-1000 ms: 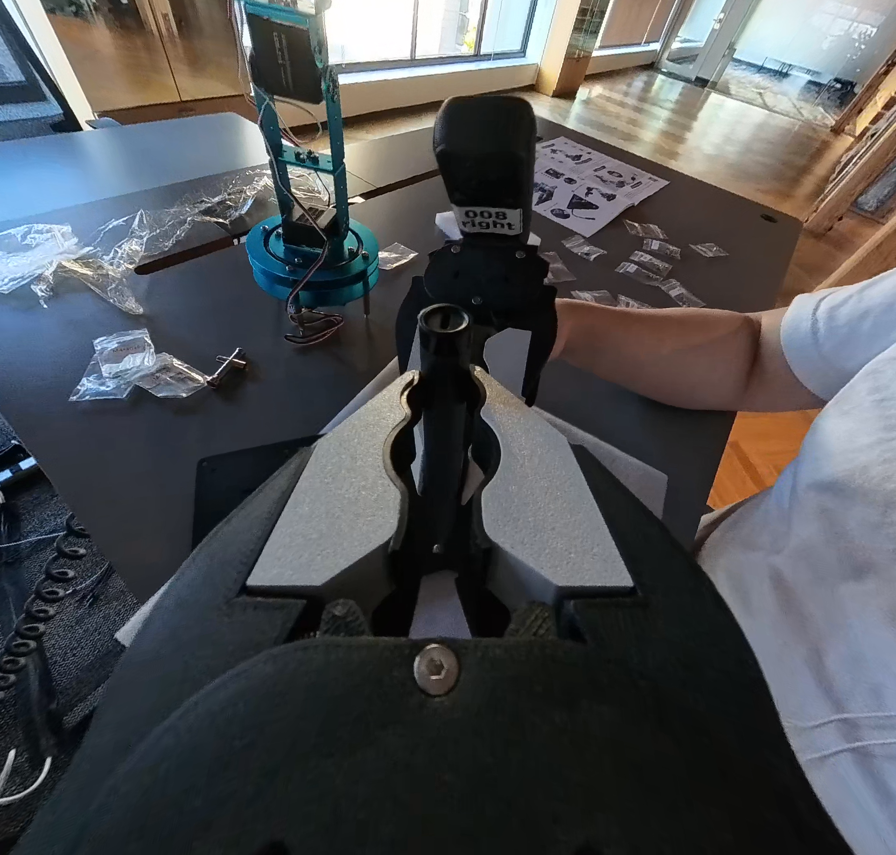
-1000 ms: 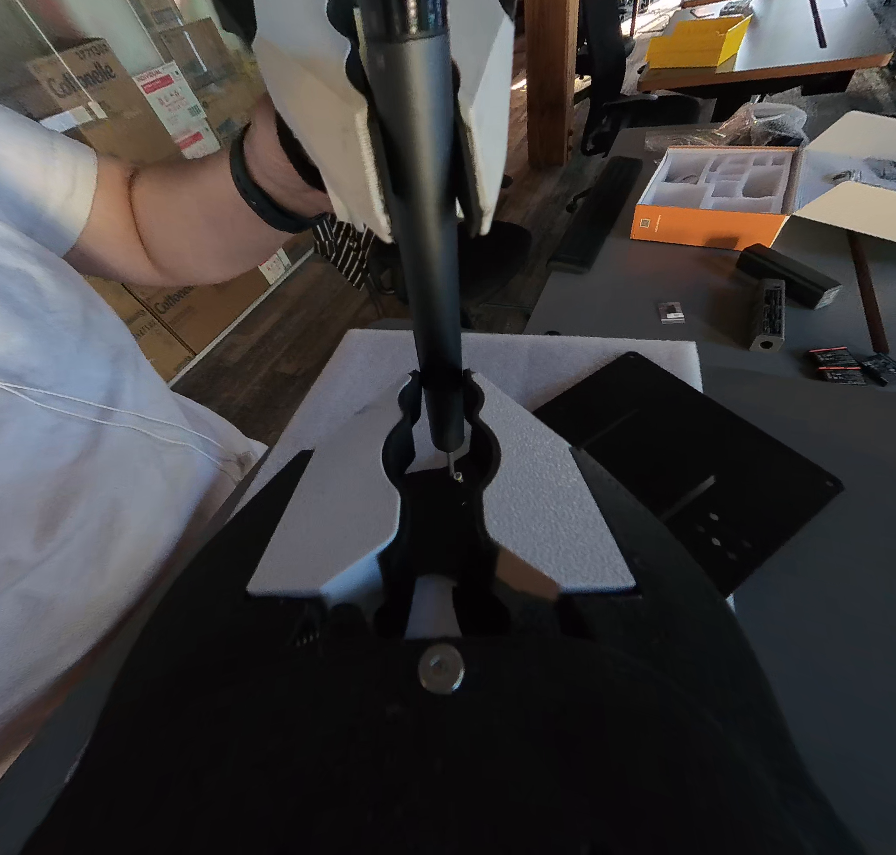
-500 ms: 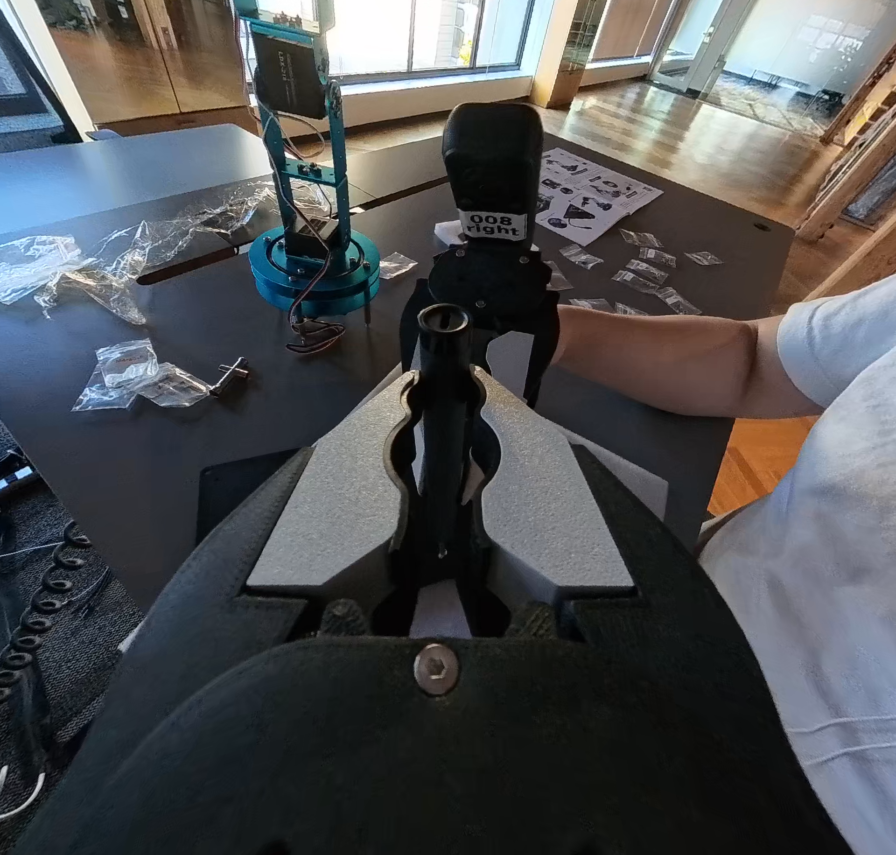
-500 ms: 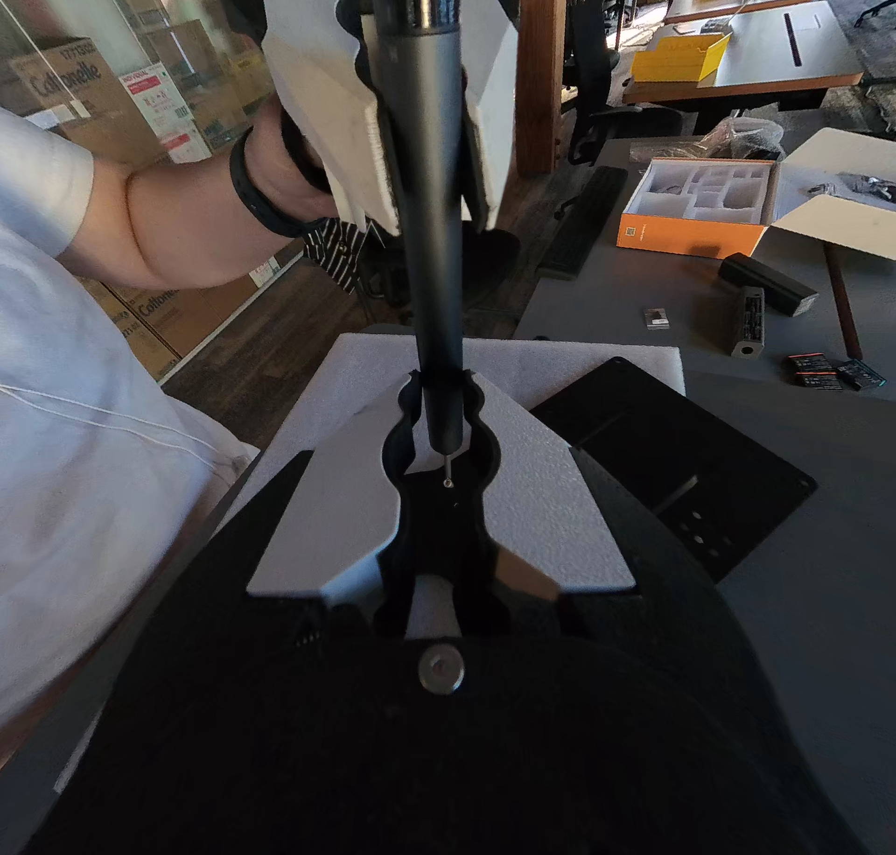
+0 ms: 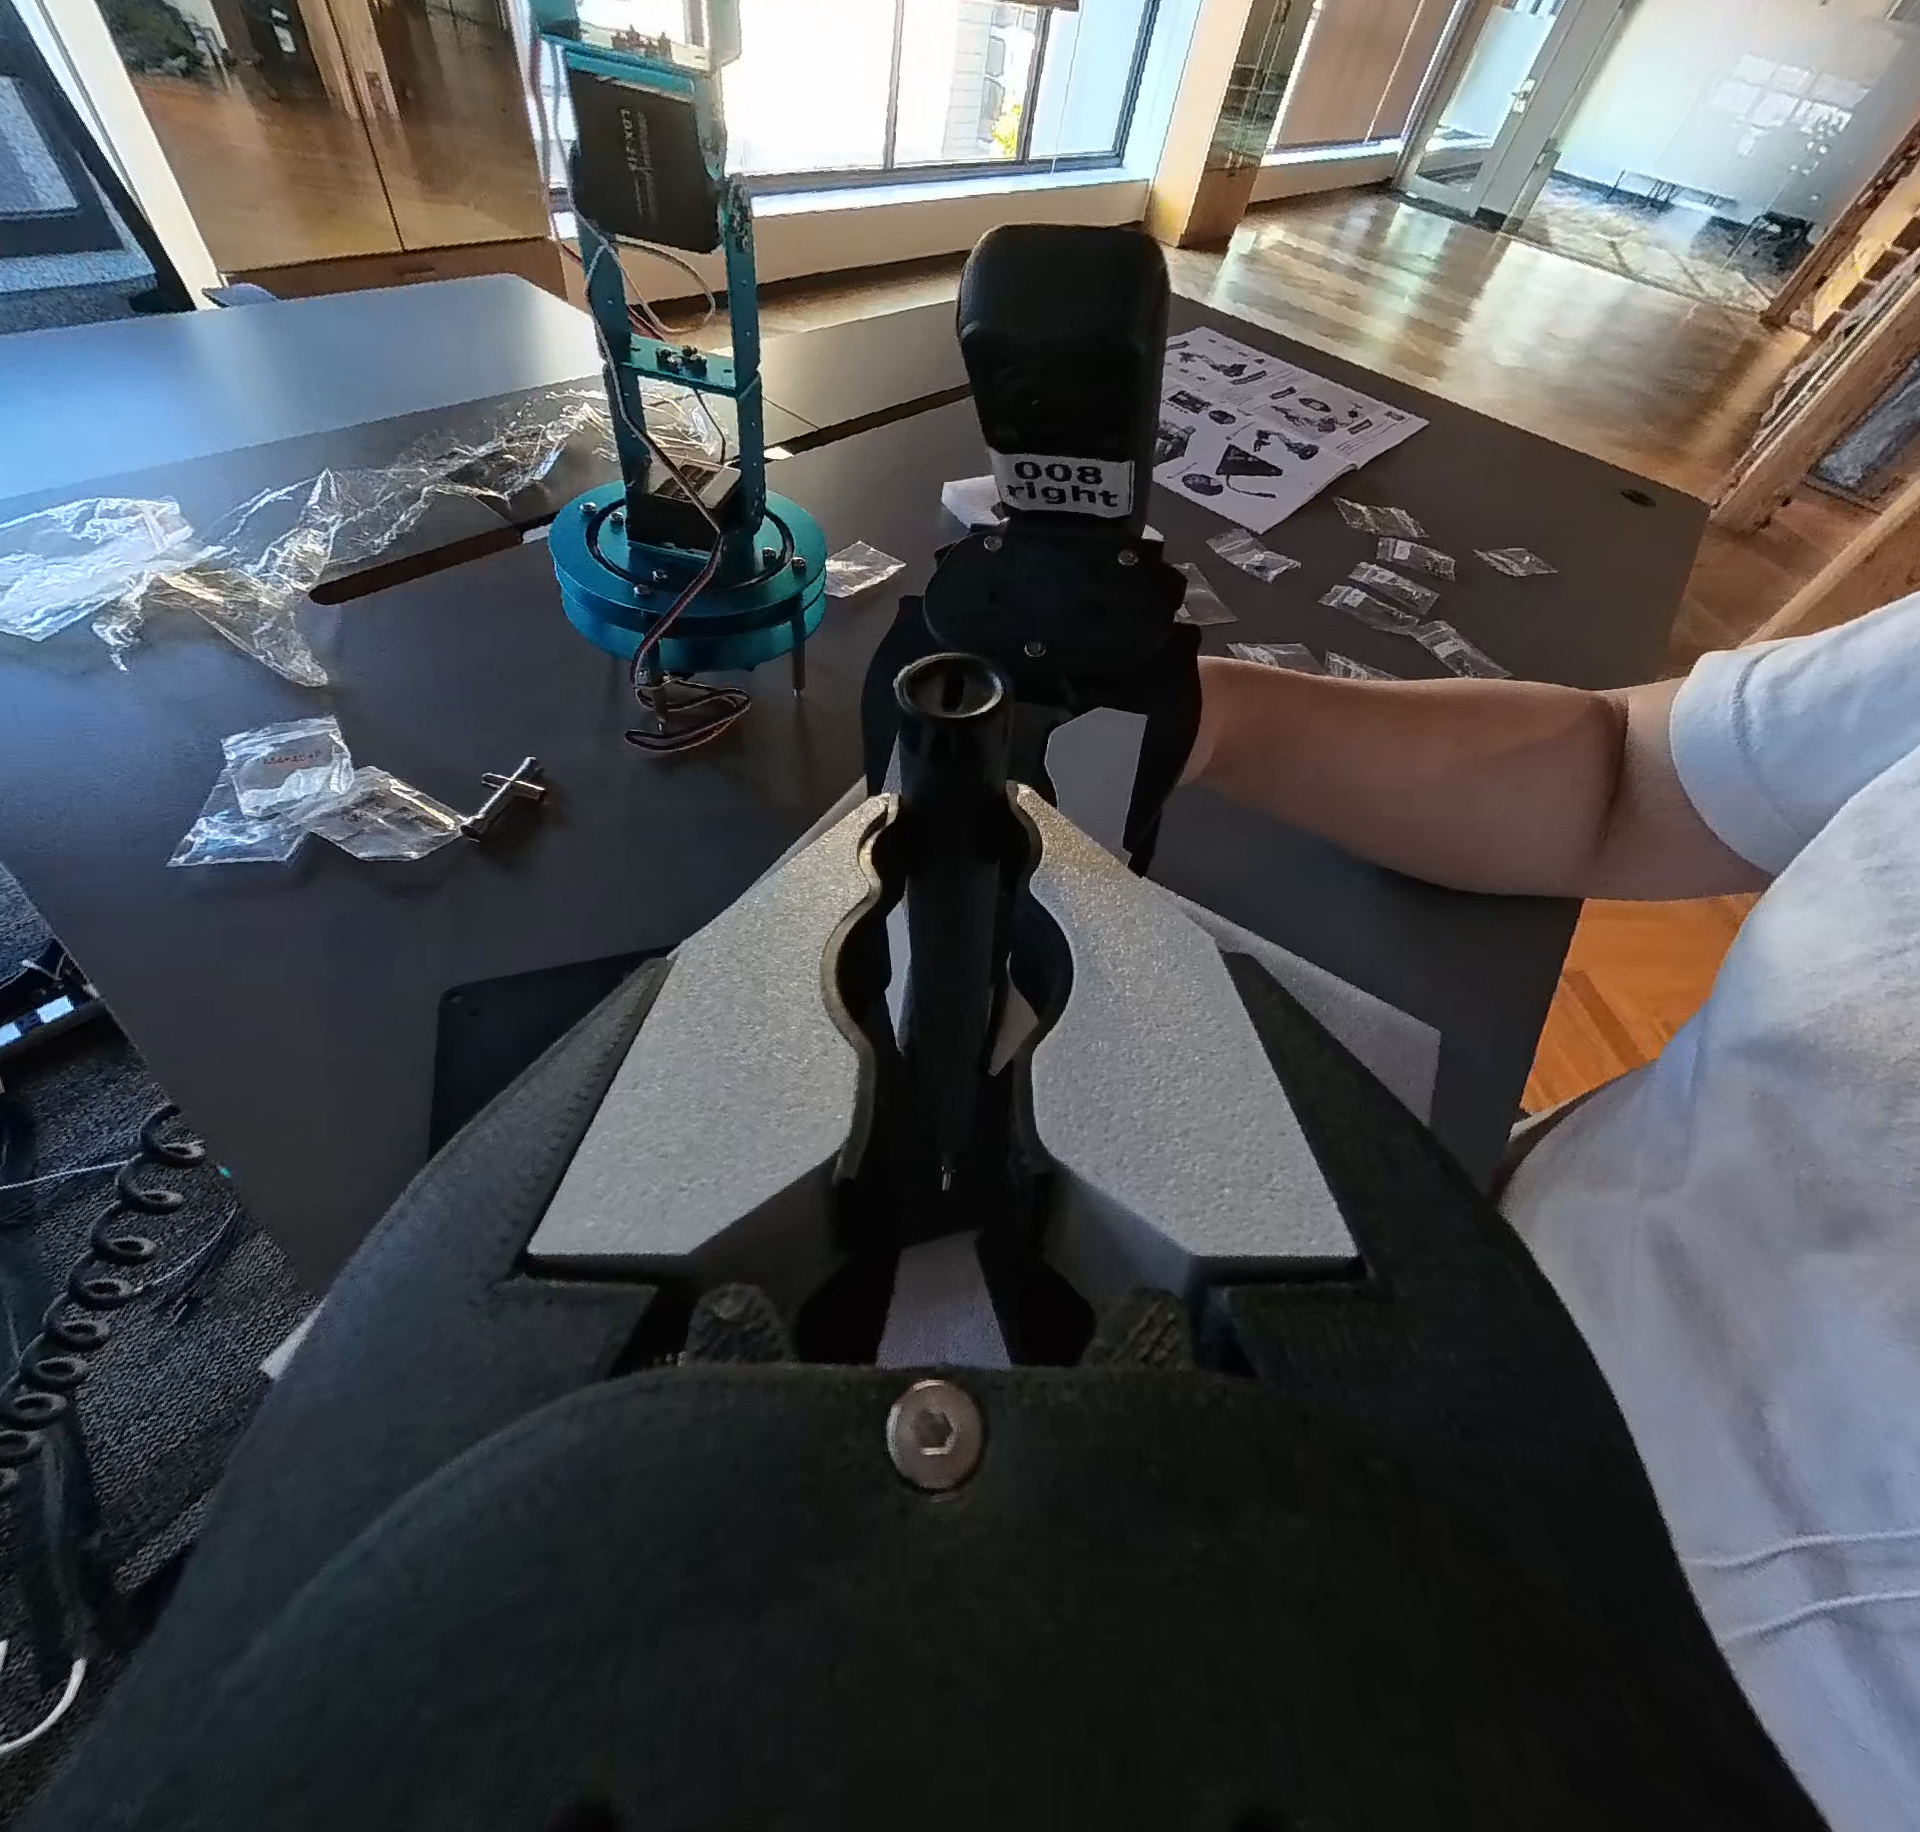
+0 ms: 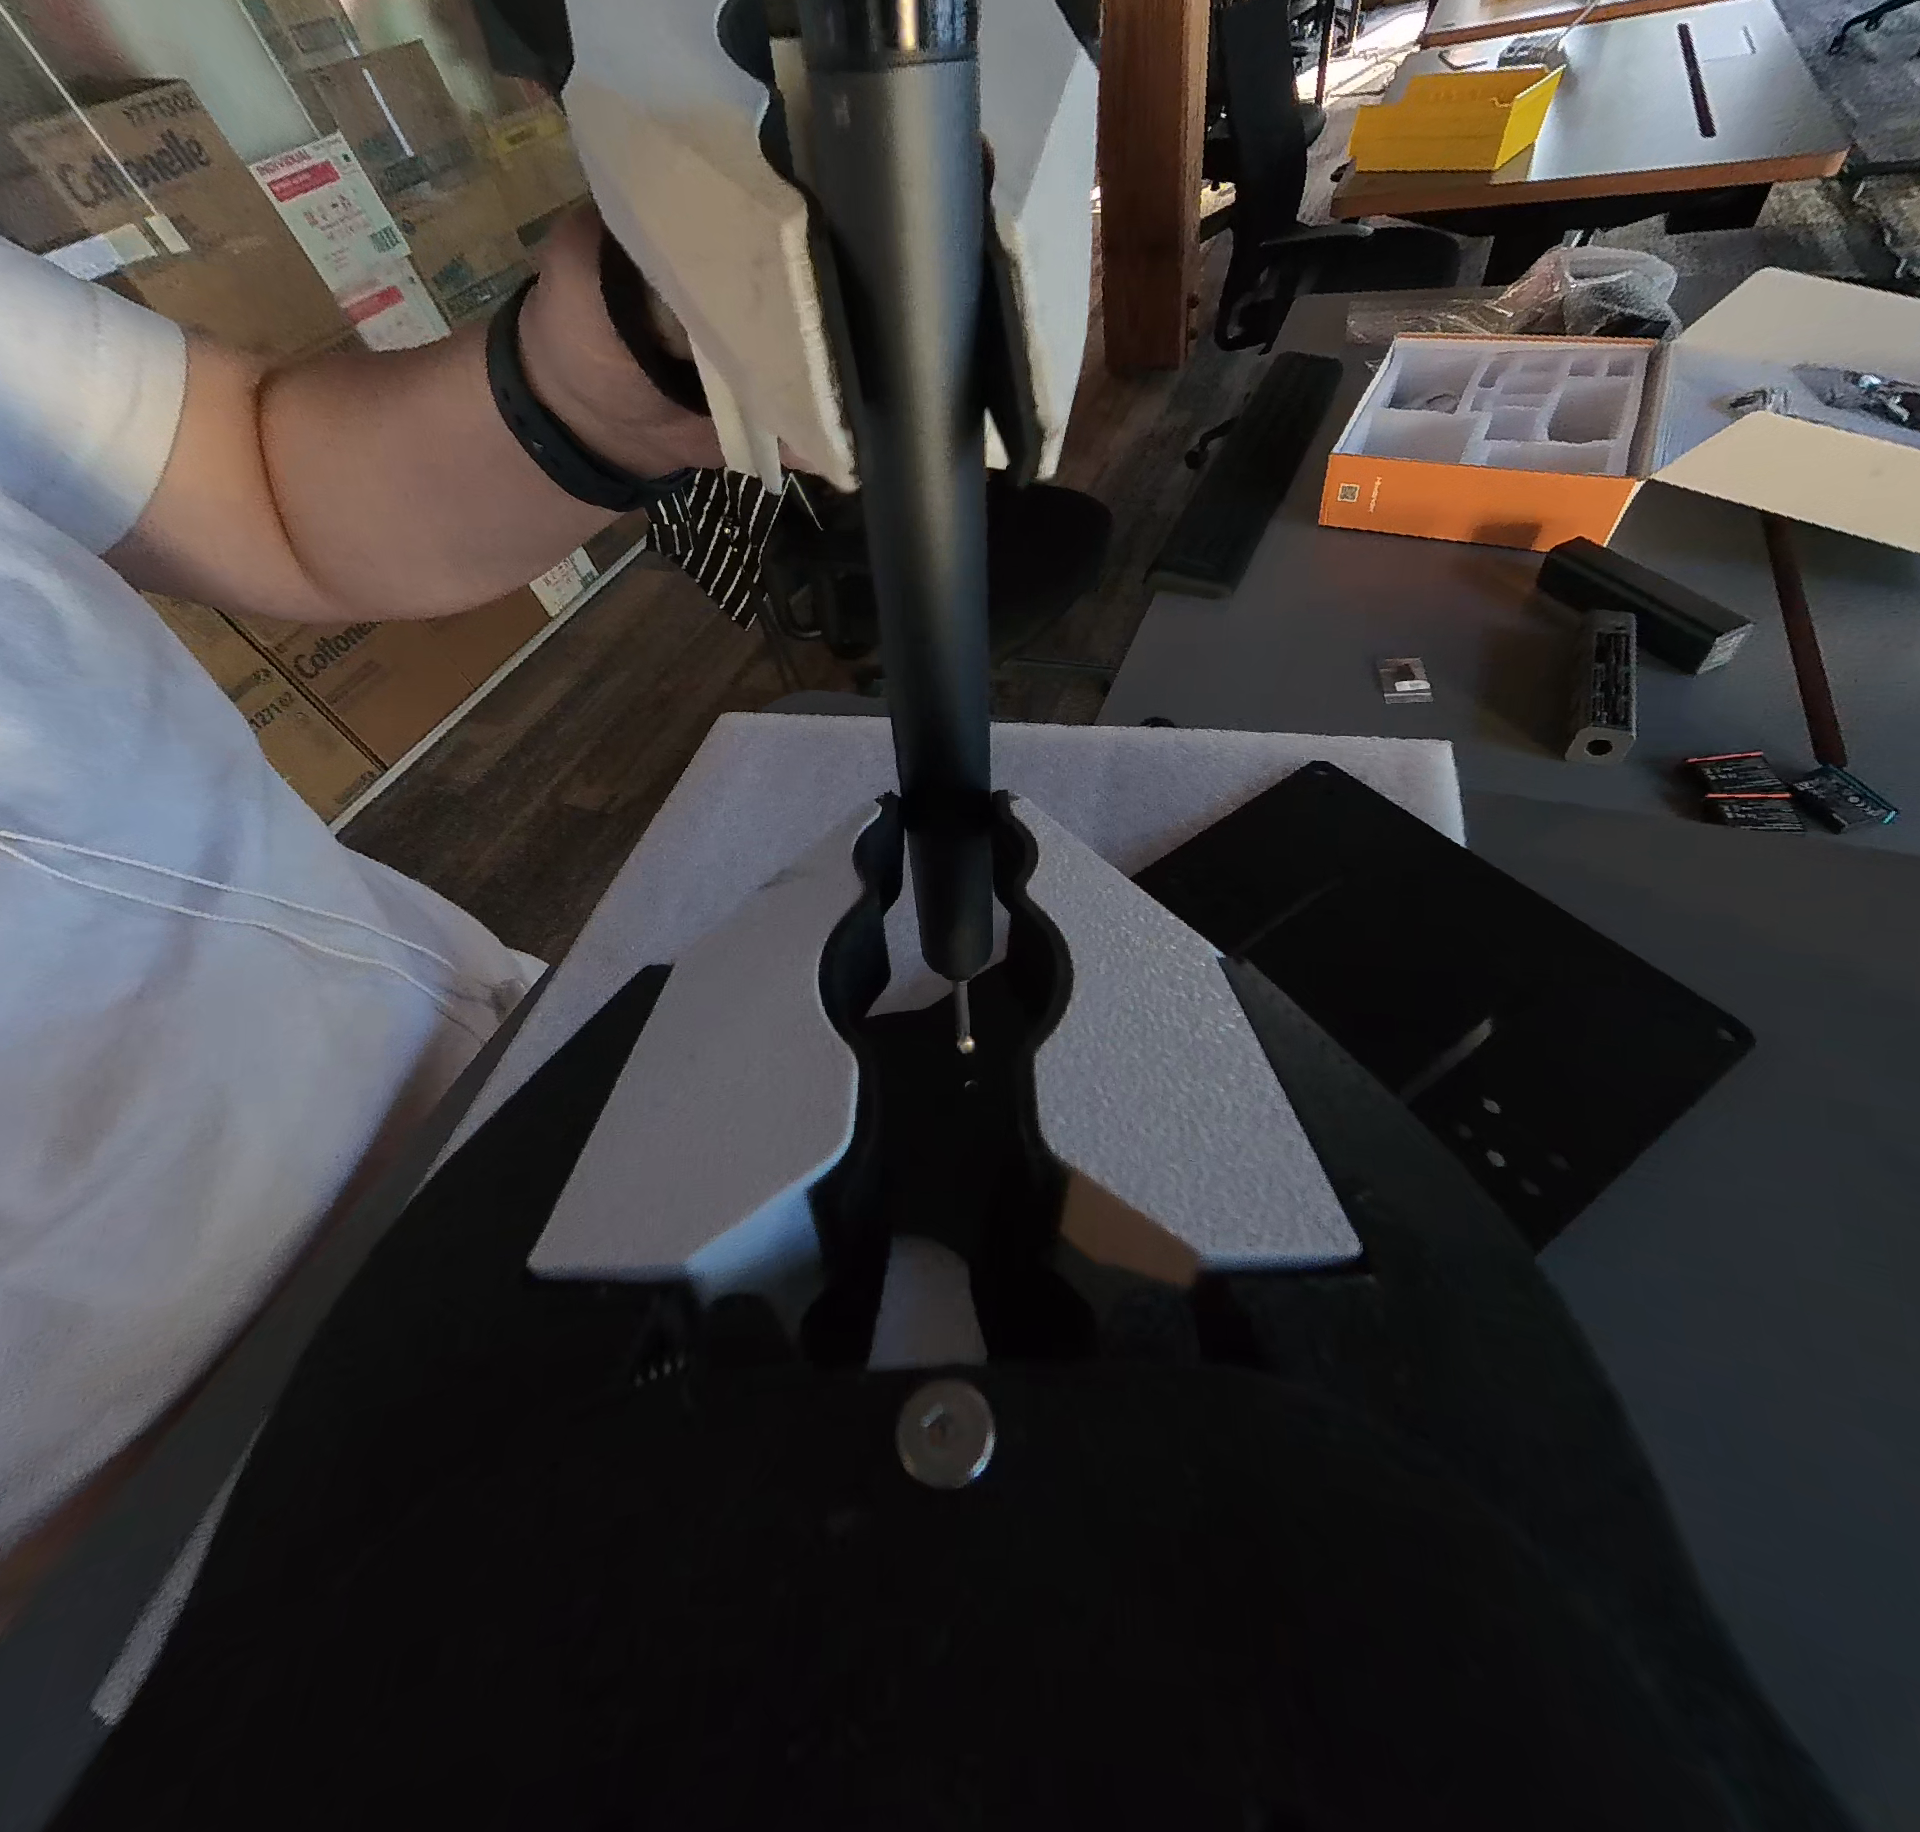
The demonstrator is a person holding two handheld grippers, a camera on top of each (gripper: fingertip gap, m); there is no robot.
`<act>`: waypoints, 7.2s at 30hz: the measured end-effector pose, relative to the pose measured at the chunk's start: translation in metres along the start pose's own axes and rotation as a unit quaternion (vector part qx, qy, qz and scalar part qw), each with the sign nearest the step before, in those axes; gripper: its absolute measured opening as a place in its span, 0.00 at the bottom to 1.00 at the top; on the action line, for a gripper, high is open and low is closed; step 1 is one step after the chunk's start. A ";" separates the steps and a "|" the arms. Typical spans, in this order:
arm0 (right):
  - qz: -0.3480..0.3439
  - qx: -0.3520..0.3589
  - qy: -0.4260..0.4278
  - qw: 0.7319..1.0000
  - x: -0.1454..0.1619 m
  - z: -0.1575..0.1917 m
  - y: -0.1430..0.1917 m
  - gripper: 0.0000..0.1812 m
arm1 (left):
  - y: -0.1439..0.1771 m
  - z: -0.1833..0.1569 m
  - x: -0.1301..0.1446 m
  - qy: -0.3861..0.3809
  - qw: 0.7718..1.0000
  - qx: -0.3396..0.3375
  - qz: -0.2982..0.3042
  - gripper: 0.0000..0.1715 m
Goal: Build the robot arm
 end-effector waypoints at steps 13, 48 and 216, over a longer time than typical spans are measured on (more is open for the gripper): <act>0.002 -0.002 0.000 1.000 0.000 0.001 -0.001 0.08 | 0.004 -0.001 0.003 0.005 1.000 -0.002 -0.008 0.09; 0.009 -0.006 0.011 1.000 0.000 0.008 -0.015 0.08 | 0.021 -0.007 0.015 0.014 1.000 -0.020 -0.017 0.09; 0.028 0.167 -0.068 0.983 0.021 0.058 -0.023 0.00 | 0.096 0.000 0.036 0.137 0.913 -0.052 -0.382 0.09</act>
Point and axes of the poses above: each gripper's, where its closed fingertips meet, y back along the fingers, x out of its underside, z = x × y across the jaws, the point moved 9 cm from there along y, back along the fingers, and after that the axes turned 15 degrees about x, right-handed, at the moved point
